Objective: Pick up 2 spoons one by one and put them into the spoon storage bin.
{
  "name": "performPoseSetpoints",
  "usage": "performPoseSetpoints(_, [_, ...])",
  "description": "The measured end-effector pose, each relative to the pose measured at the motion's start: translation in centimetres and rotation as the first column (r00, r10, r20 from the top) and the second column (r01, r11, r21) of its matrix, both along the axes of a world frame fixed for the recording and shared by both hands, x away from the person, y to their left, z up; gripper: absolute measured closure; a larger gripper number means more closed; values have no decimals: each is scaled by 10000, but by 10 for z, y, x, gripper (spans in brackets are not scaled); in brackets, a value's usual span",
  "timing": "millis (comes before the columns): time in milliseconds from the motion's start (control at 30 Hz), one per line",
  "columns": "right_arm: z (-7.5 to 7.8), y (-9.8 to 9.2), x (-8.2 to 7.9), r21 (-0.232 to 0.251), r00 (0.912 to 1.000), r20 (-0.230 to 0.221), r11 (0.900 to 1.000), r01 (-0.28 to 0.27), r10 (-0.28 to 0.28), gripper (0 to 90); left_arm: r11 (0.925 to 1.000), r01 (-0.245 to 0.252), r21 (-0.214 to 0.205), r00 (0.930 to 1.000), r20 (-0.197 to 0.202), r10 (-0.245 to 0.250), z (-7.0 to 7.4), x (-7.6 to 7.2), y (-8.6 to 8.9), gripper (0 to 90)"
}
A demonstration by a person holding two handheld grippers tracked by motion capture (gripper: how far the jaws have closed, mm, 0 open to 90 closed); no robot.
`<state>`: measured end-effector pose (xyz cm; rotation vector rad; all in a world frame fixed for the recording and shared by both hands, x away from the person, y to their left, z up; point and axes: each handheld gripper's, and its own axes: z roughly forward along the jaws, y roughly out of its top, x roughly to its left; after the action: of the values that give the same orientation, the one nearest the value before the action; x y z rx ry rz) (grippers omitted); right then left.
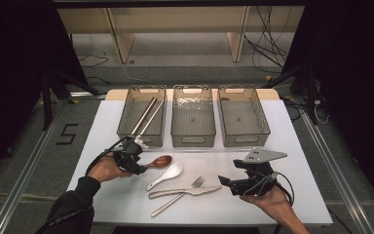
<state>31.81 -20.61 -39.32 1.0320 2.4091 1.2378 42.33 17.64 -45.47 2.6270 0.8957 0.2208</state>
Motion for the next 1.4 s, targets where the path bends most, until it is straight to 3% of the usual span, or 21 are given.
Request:
performPoseSetpoints(367, [0, 1, 0, 12, 10000, -22, 10000, -65, 65, 253, 9991, 248, 346, 9979, -614, -226, -9, 5, -9, 699])
performPoseSetpoints(500, [0, 1, 0, 2, 10000, -19, 10000, -62, 62, 254, 9978, 379, 538, 9975, -613, -346, -9, 5, -13, 791])
performPoseSetpoints(800, [0, 1, 0, -4, 10000, -18, 10000, -47, 47, 257, 9990, 397, 193, 9980, -504, -387, -9, 3, -9, 805])
performPoseSetpoints(867, [0, 0, 0, 13, 10000, 1, 10000, -23, 23, 258, 9990, 339, -279, 9958, -836, -362, -6, 3, -8, 805])
performPoseSetpoints(900, [0, 0, 0, 27, 10000, -7, 10000, -3, 3, 257, 9981, 273, -545, 9959, -845, -319, -5, 3, -7, 806])
performPoseSetpoints(1067, [1, 0, 0, 41, 10000, -3, 10000, -2, 2, 257, 9931, 347, -1117, 9961, -769, -435, 11, -1, -8, 806])
performPoseSetpoints(1267, [1, -1, 0, 101, 10000, 28, 9999, 13, -13, 257, 9764, 340, -2132, 9989, -245, -401, 35, -6, -16, 807])
performPoseSetpoints(1400, [2, -1, 0, 184, 10000, 42, 9998, 85, -86, 257, 9705, 300, -2391, 9995, 143, -274, 46, -7, -23, 807])
